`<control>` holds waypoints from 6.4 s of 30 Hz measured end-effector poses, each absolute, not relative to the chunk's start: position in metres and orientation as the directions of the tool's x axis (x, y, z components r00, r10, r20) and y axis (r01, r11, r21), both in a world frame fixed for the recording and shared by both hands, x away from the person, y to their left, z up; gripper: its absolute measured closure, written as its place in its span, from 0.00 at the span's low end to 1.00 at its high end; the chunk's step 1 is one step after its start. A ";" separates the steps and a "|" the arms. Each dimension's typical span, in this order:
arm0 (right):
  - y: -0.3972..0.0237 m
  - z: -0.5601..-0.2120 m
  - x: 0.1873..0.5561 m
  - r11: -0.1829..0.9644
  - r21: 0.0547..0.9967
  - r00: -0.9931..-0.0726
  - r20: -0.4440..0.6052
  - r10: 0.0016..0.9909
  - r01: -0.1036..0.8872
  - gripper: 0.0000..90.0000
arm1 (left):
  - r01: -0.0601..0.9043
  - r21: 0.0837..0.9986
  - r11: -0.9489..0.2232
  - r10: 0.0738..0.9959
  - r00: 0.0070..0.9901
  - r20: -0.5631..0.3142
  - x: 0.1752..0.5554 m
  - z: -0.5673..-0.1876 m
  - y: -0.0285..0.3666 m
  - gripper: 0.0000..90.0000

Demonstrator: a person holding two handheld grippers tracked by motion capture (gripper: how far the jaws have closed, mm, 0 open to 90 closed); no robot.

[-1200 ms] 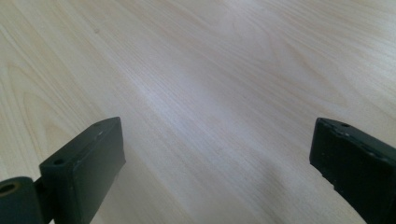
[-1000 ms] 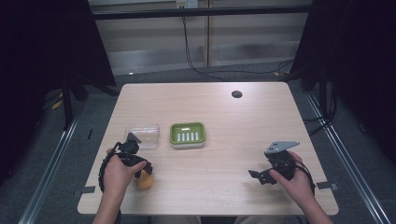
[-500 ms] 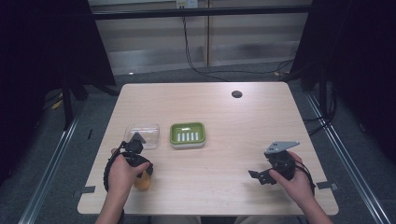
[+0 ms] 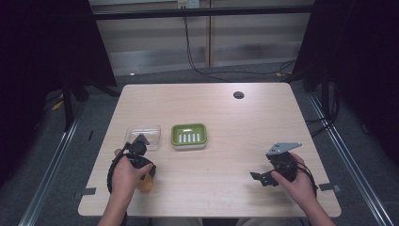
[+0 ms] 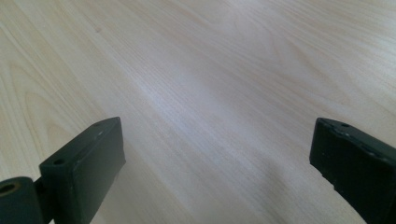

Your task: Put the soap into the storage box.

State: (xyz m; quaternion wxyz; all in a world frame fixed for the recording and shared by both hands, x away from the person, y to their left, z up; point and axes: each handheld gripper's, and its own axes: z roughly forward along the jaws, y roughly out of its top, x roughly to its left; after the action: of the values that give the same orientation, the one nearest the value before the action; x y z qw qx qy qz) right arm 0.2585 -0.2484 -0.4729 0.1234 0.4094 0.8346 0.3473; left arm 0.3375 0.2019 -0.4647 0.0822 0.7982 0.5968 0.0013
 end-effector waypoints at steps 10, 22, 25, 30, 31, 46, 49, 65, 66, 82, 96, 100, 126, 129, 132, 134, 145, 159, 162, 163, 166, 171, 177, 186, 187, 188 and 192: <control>-0.248 -0.473 0.258 0.427 0.676 -0.635 0.079 0.768 0.600 0.03 | 0.958 0.113 -0.265 0.957 0.275 -0.091 0.335 -0.466 0.201 0.45; -0.247 -0.473 0.258 0.426 0.673 -0.633 0.081 0.770 0.604 0.03 | 0.928 0.090 -0.362 0.926 0.369 -0.080 0.336 -0.464 0.197 0.49; -0.248 -0.474 0.259 0.425 0.677 -0.636 0.085 0.767 0.602 0.03 | 0.913 0.098 -0.395 0.912 0.403 -0.073 0.337 -0.461 0.197 0.52; -0.250 -0.473 0.259 0.413 0.679 -0.625 0.086 0.776 0.607 0.03 | 0.894 0.138 -0.427 0.891 0.442 -0.101 0.338 -0.457 0.197 0.53; -0.251 -0.473 0.259 0.412 0.679 -0.625 0.088 0.776 0.608 0.03 | 0.886 0.137 -0.442 0.885 0.456 -0.096 0.338 -0.456 0.196 0.53; -0.250 -0.473 0.258 0.417 0.685 -0.633 0.083 0.770 0.597 0.03 | 0.844 0.239 -0.481 0.849 0.516 -0.112 0.341 -0.441 0.193 0.55; -0.250 -0.473 0.258 0.419 0.680 -0.629 0.080 0.773 0.602 0.03 | 0.848 0.251 -0.466 0.851 0.507 -0.134 0.342 -0.441 0.192 0.55; -0.251 -0.473 0.257 0.418 0.680 -0.627 0.080 0.775 0.602 0.03 | 0.831 0.264 -0.490 0.829 0.537 -0.154 0.349 -0.438 0.191 0.55; -0.251 -0.472 0.257 0.416 0.676 -0.622 0.079 0.779 0.608 0.03 | 0.825 0.265 -0.500 0.824 0.547 -0.148 0.349 -0.437 0.192 0.55; -0.251 -0.471 0.257 0.414 0.682 -0.624 0.078 0.778 0.602 0.03 | 0.814 0.256 -0.521 0.810 0.566 -0.154 0.357 -0.426 0.185 0.55; -0.252 -0.471 0.257 0.415 0.686 -0.627 0.077 0.775 0.598 0.03 | 0.809 0.254 -0.531 0.806 0.574 -0.146 0.365 -0.411 0.181 0.55; -0.253 -0.470 0.257 0.410 0.684 -0.619 0.077 0.782 0.603 0.03 | 0.808 0.256 -0.530 0.806 0.575 -0.144 0.369 -0.407 0.179 0.55; -0.255 -0.469 0.257 0.402 0.698 -0.612 0.064 0.789 0.592 0.03 | 0.797 0.236 -0.556 0.791 0.595 -0.143 0.386 -0.382 0.172 0.55; -0.255 -0.469 0.257 0.405 0.697 -0.614 0.063 0.787 0.592 0.03 | 0.795 0.240 -0.557 0.789 0.596 -0.146 0.388 -0.380 0.171 0.55; -0.255 -0.469 0.257 0.404 0.697 -0.613 0.066 0.787 0.593 0.03 | 0.799 0.252 -0.547 0.795 0.589 -0.144 0.389 -0.380 0.170 0.55; -0.255 -0.469 0.257 0.401 0.699 -0.612 0.066 0.788 0.592 0.03 | 0.798 0.247 -0.550 0.791 0.593 -0.152 0.391 -0.378 0.169 0.55; -0.255 -0.469 0.258 0.402 0.699 -0.612 0.064 0.788 0.591 0.03 | 0.792 0.245 -0.559 0.785 0.601 -0.150 0.399 -0.371 0.164 0.55; -0.255 -0.469 0.257 0.404 0.698 -0.614 0.064 0.787 0.591 0.03 | 0.784 0.232 -0.576 0.774 0.615 -0.154 0.409 -0.369 0.155 0.55; -0.254 -0.468 0.257 0.402 0.693 -0.608 0.066 0.791 0.599 0.03 | 0.786 0.222 -0.577 0.774 0.613 -0.159 0.411 -0.369 0.153 0.55; -0.255 -0.468 0.257 0.405 0.697 -0.611 0.061 0.789 0.592 0.03 | 0.783 0.234 -0.577 0.773 0.616 -0.155 0.412 -0.370 0.153 0.55; -0.256 -0.468 0.257 0.402 0.699 -0.610 0.063 0.790 0.592 0.03 | 0.777 0.234 -0.585 0.766 0.624 -0.155 0.415 -0.372 0.151 0.55; -0.256 -0.468 0.257 0.402 0.702 -0.613 0.062 0.788 0.588 0.03 | 0.780 0.227 -0.583 0.770 0.620 -0.154 0.417 -0.374 0.148 0.55; -0.256 -0.468 0.257 0.400 0.701 -0.612 0.067 0.788 0.590 0.03 | 0.776 0.222 -0.590 0.763 0.626 -0.159 0.421 -0.374 0.145 0.55; -0.256 -0.467 0.257 0.401 0.702 -0.612 0.062 0.788 0.589 0.03 | 0.775 0.224 -0.591 0.762 0.628 -0.160 0.427 -0.373 0.140 0.55; -0.256 -0.468 0.257 0.402 0.703 -0.614 0.062 0.787 0.587 0.03 | 0.773 0.234 -0.590 0.760 0.630 -0.161 0.428 -0.374 0.140 0.55; -0.256 -0.468 0.257 0.400 0.702 -0.613 0.065 0.788 0.589 0.03 | 0.773 0.232 -0.590 0.761 0.629 -0.161 0.428 -0.373 0.139 0.55; -0.255 -0.468 0.256 0.401 0.701 -0.613 0.066 0.787 0.590 0.03 | 0.773 0.224 -0.594 0.760 0.630 -0.160 0.431 -0.372 0.138 0.55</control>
State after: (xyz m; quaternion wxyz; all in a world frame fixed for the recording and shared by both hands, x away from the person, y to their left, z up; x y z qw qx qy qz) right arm 0.2564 -0.2554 -0.4677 0.1392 0.4170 0.8253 0.3543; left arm 0.4309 0.1381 -0.3721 0.1372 0.8924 0.4292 -0.0239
